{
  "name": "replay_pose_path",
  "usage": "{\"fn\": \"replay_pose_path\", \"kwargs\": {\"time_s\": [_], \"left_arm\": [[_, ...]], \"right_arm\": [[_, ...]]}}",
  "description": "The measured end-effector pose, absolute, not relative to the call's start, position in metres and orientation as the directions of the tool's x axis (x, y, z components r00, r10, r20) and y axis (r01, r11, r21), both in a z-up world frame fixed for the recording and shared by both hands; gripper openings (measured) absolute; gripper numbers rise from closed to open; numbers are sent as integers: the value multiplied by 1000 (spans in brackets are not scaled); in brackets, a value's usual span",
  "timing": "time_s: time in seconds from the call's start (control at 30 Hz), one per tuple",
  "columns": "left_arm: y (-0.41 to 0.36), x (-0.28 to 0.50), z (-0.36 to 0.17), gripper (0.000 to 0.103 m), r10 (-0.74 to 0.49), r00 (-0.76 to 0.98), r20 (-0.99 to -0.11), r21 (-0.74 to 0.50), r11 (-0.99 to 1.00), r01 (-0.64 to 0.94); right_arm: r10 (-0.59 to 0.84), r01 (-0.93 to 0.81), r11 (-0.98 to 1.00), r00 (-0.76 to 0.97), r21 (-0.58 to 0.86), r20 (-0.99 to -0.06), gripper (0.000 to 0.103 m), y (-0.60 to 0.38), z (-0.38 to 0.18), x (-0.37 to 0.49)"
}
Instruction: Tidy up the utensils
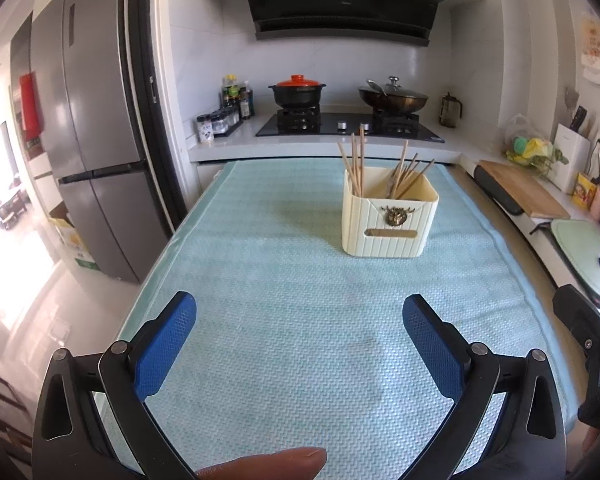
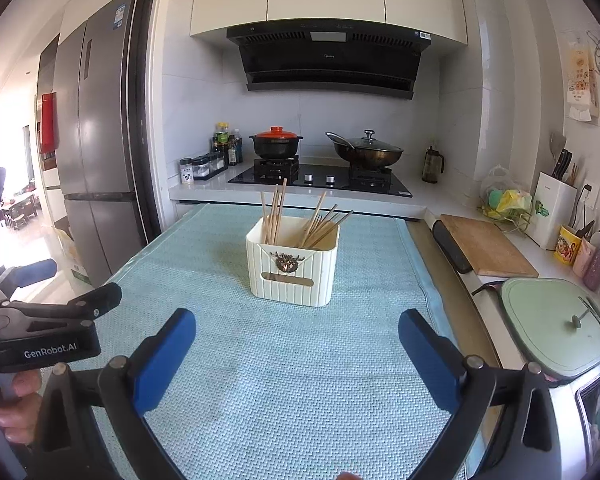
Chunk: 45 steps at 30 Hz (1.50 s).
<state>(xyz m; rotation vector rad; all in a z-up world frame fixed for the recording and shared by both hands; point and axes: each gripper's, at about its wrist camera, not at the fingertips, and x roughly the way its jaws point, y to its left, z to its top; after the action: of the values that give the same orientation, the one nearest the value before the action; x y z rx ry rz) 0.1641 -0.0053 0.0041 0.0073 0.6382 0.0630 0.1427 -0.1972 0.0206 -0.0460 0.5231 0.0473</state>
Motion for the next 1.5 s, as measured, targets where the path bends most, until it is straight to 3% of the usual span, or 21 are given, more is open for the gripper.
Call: {"fn": "replay_pose_path", "kwargs": {"time_s": [0.33,1.5], "left_arm": [[-6,157,0,103,67,792,-607,34,998,-58],[-1,141,11,103,47,804,-593,30,999,-36]], "right_arm": [[26,-50,998,840,-30,-542,103,-199,11,134],[40,-86,994,859,-66,-510,103,-178,36,117]]}}
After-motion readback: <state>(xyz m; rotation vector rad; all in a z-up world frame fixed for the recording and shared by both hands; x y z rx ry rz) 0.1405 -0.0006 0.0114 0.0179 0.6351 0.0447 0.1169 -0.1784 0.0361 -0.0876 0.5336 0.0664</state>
